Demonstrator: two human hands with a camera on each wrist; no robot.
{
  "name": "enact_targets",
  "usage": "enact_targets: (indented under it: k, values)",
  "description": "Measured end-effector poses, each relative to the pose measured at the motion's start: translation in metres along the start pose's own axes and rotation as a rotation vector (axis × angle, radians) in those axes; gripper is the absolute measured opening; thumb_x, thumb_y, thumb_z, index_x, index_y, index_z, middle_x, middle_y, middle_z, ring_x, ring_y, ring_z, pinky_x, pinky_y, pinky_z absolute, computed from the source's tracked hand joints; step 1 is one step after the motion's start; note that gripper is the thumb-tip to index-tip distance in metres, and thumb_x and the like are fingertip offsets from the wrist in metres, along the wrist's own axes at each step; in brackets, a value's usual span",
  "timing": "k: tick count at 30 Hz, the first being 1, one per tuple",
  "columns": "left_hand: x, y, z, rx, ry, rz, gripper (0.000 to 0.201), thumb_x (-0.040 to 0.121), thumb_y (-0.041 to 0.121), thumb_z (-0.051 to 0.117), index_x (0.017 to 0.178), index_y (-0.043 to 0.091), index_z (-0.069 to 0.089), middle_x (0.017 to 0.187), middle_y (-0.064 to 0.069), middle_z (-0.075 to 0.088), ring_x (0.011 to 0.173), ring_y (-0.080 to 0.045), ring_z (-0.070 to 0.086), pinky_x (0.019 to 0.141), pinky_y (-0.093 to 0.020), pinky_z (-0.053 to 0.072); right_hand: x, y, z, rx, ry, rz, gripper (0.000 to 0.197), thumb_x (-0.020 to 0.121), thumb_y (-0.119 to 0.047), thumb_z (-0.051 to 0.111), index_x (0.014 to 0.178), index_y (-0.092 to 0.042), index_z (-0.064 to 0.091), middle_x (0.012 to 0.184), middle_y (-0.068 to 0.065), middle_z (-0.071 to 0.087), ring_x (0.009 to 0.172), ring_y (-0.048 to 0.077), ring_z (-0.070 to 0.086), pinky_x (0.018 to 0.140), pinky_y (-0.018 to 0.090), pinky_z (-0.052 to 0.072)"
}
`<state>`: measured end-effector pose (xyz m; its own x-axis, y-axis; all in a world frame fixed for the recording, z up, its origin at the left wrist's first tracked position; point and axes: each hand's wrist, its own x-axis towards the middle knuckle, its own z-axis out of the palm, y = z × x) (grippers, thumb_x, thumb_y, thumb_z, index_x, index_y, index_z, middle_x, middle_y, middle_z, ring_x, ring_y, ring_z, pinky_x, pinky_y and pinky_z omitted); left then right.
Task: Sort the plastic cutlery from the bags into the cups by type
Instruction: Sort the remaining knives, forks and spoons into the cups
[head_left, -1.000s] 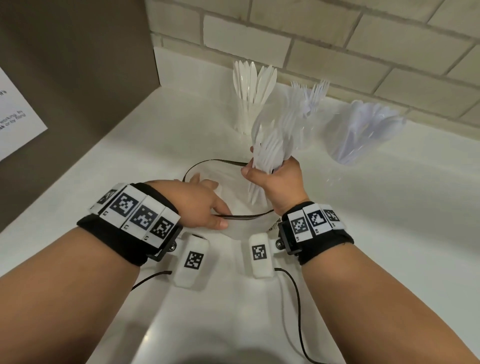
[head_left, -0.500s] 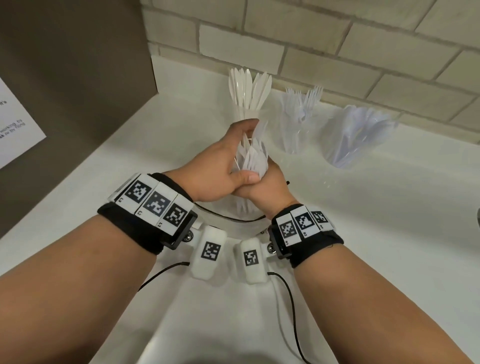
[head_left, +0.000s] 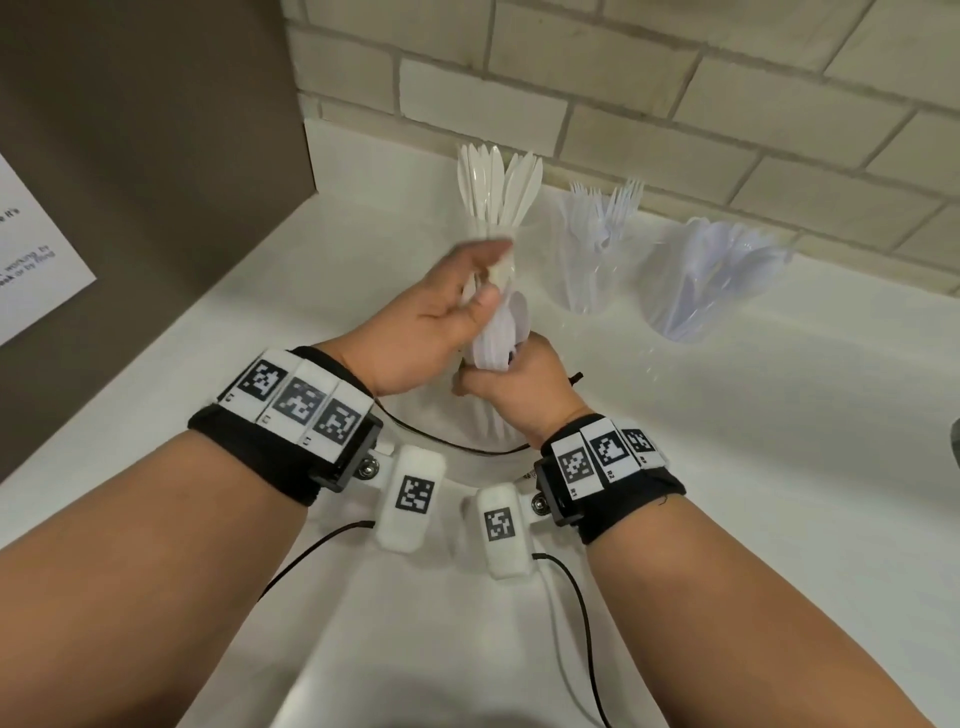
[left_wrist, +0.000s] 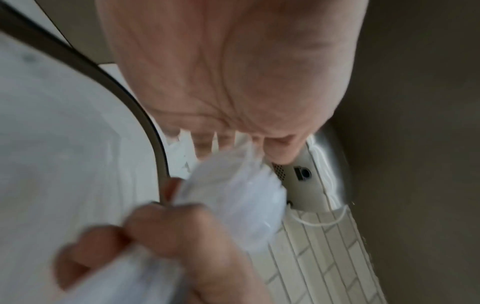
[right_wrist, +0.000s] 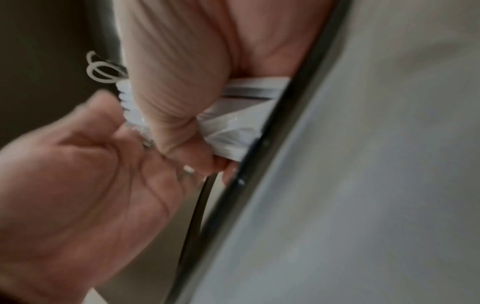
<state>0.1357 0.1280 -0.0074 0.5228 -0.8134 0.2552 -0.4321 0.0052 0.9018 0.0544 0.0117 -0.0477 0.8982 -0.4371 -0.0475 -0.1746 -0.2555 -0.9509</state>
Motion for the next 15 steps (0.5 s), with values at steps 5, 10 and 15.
enact_targets:
  k: [5, 10, 15]
  values:
    - [-0.014, -0.017, -0.022, 0.62, 0.061, -0.246, 0.016, 0.084, 0.05, 0.047, 0.097, 0.04, 0.05, 0.135, 0.002, 0.041, 0.127, -0.021, 0.041, 0.11, -0.045, 0.028, -0.003, -0.024, -0.018, 0.425, 0.144, -0.019, 0.012, 0.063, 0.0, 0.067, 0.073, -0.008, 0.067, 0.063, 0.003, 0.065, 0.063, 0.026, 0.063, 0.068, 0.036, 0.055]
    - [-0.034, -0.024, -0.024, 1.025, -0.287, -0.586, 0.059, 0.075, 0.031, 0.067, 0.13, 0.037, 0.045, 0.145, 0.003, 0.026, 0.127, -0.026, 0.035, 0.103, -0.042, 0.028, -0.002, -0.048, -0.035, 0.709, 0.218, -0.074, 0.015, 0.067, 0.0, 0.063, 0.078, -0.01, 0.065, 0.065, 0.0, 0.062, 0.061, 0.024, 0.059, 0.066, 0.033, 0.052]
    - [-0.041, -0.02, -0.046, 1.209, -0.174, -0.89, 0.052, 0.077, 0.02, 0.058, 0.128, 0.019, 0.047, 0.124, -0.005, 0.04, 0.112, -0.03, 0.046, 0.096, -0.044, 0.037, -0.006, -0.052, -0.037, 0.737, 0.191, -0.065, 0.016, 0.067, 0.001, 0.063, 0.079, -0.009, 0.064, 0.069, 0.003, 0.06, 0.062, 0.022, 0.058, 0.064, 0.031, 0.052]
